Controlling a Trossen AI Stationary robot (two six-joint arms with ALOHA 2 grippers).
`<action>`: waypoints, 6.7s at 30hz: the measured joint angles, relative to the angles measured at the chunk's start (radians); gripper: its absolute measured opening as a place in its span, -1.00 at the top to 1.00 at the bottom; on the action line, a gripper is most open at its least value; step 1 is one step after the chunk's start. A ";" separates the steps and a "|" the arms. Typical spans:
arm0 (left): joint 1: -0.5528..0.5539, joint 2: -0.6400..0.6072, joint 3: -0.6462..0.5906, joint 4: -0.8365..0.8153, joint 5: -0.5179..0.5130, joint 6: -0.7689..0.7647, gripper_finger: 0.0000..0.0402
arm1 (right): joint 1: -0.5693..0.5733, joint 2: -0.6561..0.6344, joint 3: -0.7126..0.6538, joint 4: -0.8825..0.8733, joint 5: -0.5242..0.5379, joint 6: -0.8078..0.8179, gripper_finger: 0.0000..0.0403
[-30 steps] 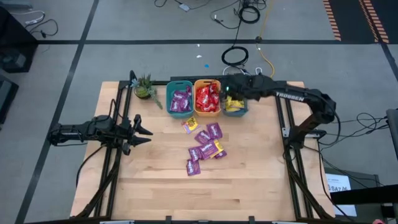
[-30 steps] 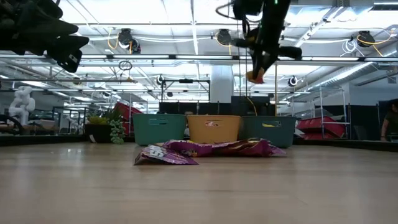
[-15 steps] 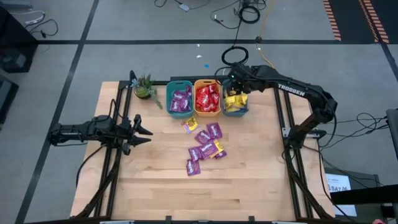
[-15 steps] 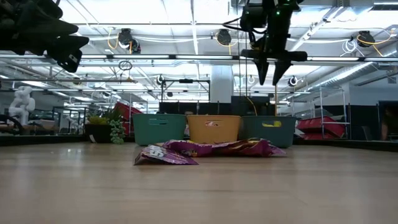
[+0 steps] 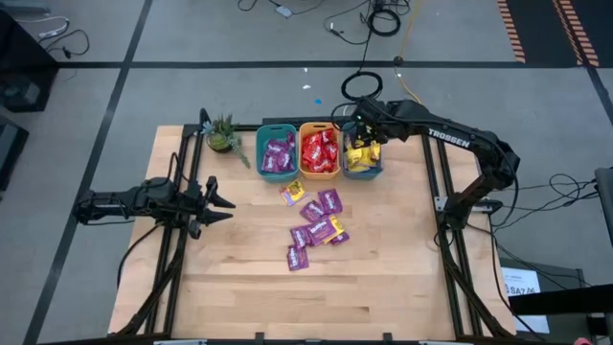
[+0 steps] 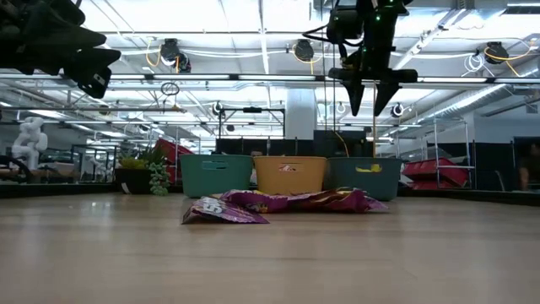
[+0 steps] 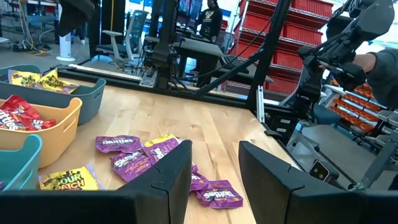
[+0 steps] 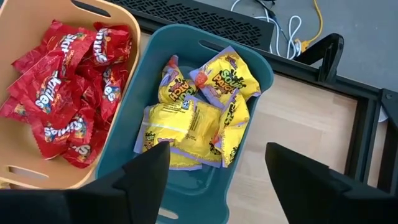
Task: Sort candy
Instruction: Put the violet candy into the blue bin
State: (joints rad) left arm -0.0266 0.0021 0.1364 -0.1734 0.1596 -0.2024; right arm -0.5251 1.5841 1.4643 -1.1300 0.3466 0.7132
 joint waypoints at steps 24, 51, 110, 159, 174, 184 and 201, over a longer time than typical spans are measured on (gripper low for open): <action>0.000 0.000 0.000 0.000 0.000 0.000 0.29 | 0.230 0.000 0.000 0.090 0.098 -0.006 -0.27; 0.000 0.000 0.000 0.000 0.000 0.000 0.29 | 0.613 0.230 -0.538 0.987 0.228 0.296 -0.27; 0.000 0.000 0.000 0.000 0.000 0.000 0.29 | 0.277 0.694 0.715 0.417 -0.028 -0.374 0.36; 0.000 0.000 0.000 0.000 0.000 0.000 0.29 | 0.545 0.566 0.704 -0.112 0.101 -0.155 -0.09; 0.000 0.000 0.000 0.000 0.000 0.000 0.29 | 0.761 0.559 0.483 0.178 -0.095 0.142 -0.09; 0.000 0.000 0.000 0.000 0.000 0.000 0.29 | 0.761 0.559 0.257 0.451 -0.189 0.240 -0.07; 0.000 0.000 0.000 0.000 0.000 0.000 0.29 | 0.714 0.654 0.189 0.497 -0.234 0.275 0.09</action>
State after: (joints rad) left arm -0.0268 0.0025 0.1368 -0.1737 0.1596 -0.2027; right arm 0.1890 2.2383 1.6530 -0.6329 0.1130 0.9884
